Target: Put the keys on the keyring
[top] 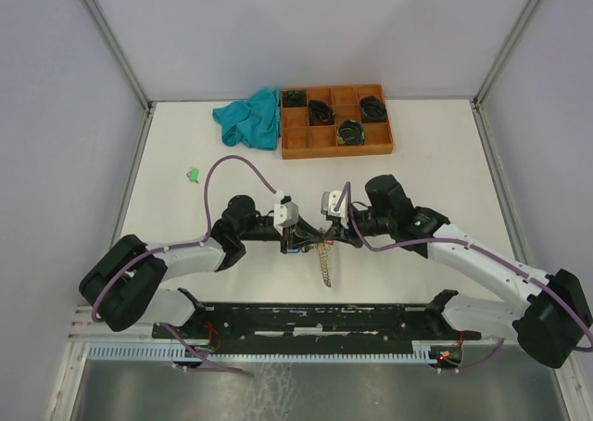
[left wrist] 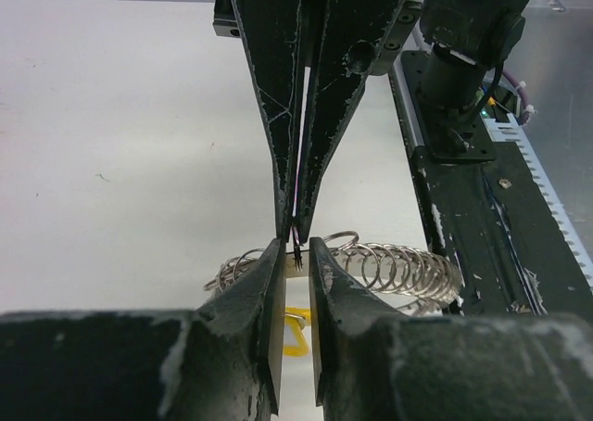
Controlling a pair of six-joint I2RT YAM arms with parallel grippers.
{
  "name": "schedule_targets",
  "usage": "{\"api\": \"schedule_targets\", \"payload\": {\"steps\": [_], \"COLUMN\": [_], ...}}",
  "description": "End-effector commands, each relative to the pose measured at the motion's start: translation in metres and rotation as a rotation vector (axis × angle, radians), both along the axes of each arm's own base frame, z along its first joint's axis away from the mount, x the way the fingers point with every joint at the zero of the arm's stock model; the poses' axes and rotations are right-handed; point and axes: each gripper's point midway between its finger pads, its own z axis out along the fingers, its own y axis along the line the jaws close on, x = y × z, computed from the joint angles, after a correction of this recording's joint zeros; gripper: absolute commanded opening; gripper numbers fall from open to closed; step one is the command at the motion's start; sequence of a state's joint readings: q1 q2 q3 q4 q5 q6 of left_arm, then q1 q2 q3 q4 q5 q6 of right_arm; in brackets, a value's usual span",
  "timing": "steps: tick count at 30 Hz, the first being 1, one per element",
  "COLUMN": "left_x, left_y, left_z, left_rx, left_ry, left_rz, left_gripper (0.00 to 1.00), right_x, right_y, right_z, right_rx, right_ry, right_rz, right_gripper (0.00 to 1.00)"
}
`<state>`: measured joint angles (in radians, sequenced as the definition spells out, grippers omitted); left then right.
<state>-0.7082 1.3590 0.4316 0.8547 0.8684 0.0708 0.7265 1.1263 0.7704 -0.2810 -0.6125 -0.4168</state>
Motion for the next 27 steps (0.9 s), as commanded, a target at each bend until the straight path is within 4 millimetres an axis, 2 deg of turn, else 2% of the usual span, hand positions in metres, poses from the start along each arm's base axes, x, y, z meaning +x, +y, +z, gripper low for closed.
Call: {"api": "schedule_targets", "payload": {"steps": [1,8,12,14,20,23,27], "left_x": [0.005,0.007,0.011,0.015,0.034,0.048,0.070], "left_y": [-0.007,-0.006,-0.001,0.005,0.035,0.056,0.088], "left_z": [0.019,0.015,0.014,0.017,0.023,0.027,0.038], "left_rx": [-0.044,-0.027,-0.024,-0.026,0.004,0.015,0.003], "left_ry": [-0.025,-0.022,-0.042,-0.075,-0.184,-0.243,-0.292], "left_rz": [-0.017,-0.007,0.043,0.090,0.295,0.439,0.665], "left_gripper": [0.20,0.03,0.03,0.03,0.03,0.03,0.03], "right_x": [0.007,0.006,0.005,0.005,0.010,0.018,0.026], "right_y": [0.015,0.016,0.013,0.011,0.008,0.007,0.014], "right_z": [0.045,0.048,0.055,0.058,0.063,0.056,0.034], "right_rx": [0.121,0.136,0.152,0.157,0.166,0.143,0.094], "right_ry": [-0.107,-0.115,-0.133,-0.139,-0.132,-0.112,-0.036], "right_rz": [0.030,0.031,0.019,0.004,-0.051,-0.100,-0.124], "right_gripper": [0.01,0.01,0.01,0.07,0.29,0.31,0.36]}}
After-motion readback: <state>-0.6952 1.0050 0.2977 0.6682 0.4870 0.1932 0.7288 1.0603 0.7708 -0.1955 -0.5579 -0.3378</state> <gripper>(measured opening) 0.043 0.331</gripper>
